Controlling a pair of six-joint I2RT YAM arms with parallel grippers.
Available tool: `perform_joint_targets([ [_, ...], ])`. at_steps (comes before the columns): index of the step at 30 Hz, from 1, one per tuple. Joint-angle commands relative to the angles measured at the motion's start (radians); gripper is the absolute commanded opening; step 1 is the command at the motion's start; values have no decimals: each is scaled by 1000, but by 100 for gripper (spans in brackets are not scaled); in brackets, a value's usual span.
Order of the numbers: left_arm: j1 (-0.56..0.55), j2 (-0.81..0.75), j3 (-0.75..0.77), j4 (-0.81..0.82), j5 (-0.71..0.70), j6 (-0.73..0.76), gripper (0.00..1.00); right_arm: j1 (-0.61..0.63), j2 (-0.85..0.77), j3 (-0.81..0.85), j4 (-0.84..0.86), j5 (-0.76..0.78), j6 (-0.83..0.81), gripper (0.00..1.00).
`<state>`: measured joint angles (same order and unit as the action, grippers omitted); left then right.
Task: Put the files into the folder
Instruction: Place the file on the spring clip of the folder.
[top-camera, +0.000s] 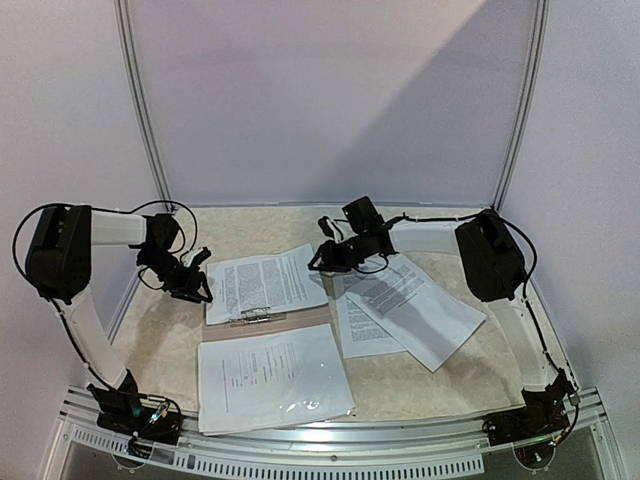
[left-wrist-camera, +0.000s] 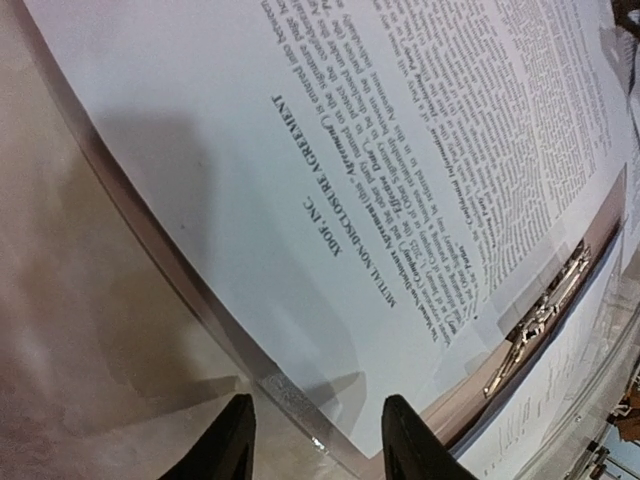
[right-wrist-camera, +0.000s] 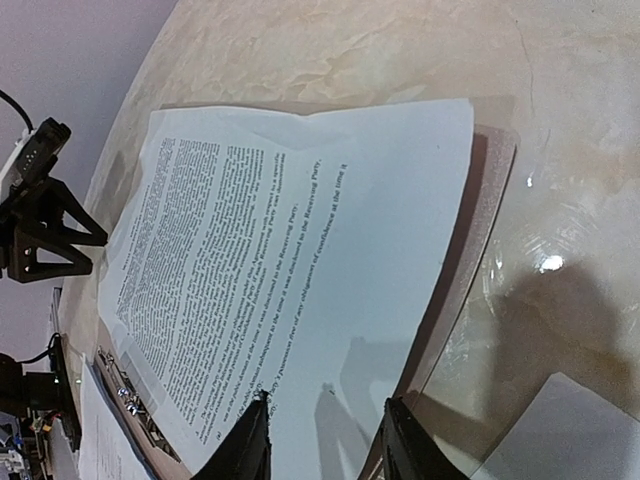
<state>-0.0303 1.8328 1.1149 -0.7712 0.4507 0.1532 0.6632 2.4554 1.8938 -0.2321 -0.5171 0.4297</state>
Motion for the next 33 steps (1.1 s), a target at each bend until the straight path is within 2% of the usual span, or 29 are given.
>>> perform_joint_targets([
  [1, 3, 11, -11, 14, -18, 2, 47, 13, 18, 13, -16, 12, 18, 37],
  [9, 4, 38, -19, 22, -12, -8, 47, 16, -62, -3, -88, 171, 21, 39],
  [14, 3, 57, -15, 25, -1, -15, 46, 24, -90, -51, -80, 160, 33, 40],
  [18, 4, 61, -15, 24, 4, -16, 45, 28, -64, -40, -68, 128, 40, 27],
  [26, 4, 68, -15, 21, -1, -11, 43, 36, 6, 51, -115, 119, 35, 22],
  [33, 4, 71, -12, 22, -1, -12, 39, 42, 24, 50, -110, 118, 35, 20],
])
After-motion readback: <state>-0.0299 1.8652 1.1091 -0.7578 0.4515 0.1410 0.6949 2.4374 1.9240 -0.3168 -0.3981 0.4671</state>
